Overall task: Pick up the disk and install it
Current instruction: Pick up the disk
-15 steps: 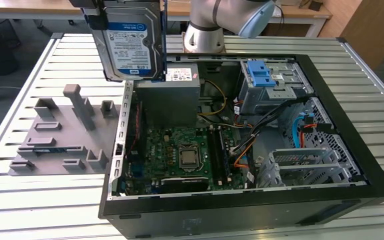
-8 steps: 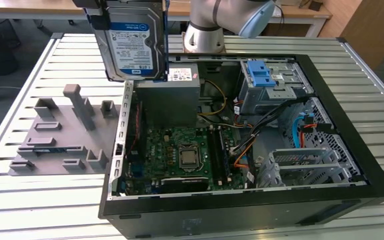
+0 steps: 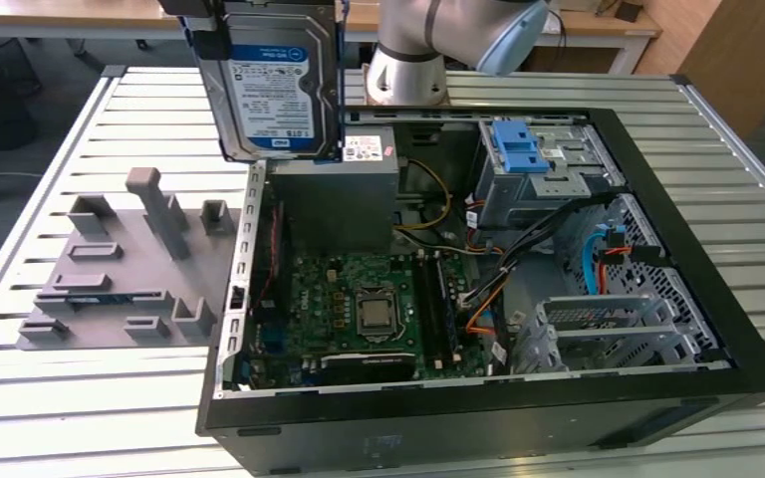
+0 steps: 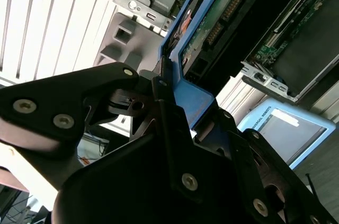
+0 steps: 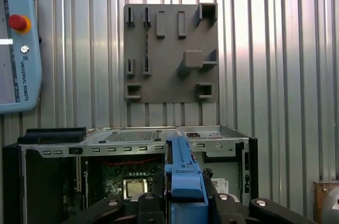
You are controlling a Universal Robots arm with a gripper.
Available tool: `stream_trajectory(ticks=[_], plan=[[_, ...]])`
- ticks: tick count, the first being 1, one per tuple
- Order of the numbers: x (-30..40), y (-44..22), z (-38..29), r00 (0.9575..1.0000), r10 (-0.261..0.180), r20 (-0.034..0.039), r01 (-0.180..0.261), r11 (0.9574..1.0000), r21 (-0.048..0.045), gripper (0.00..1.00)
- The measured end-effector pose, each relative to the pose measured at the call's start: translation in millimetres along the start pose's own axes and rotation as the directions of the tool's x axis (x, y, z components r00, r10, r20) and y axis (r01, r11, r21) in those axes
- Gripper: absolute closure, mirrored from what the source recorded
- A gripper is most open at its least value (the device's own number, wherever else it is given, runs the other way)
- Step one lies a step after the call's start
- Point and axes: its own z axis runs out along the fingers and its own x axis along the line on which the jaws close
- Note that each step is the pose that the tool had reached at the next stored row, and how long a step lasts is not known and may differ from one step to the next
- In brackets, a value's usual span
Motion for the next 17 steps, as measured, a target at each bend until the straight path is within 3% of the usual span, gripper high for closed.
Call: stream_trajectory(ticks=[17], plan=[[-0.8,-19.8,-0.2,1.0000,0.000,0.0000,0.000,1.0000,0.0000,0.63]])
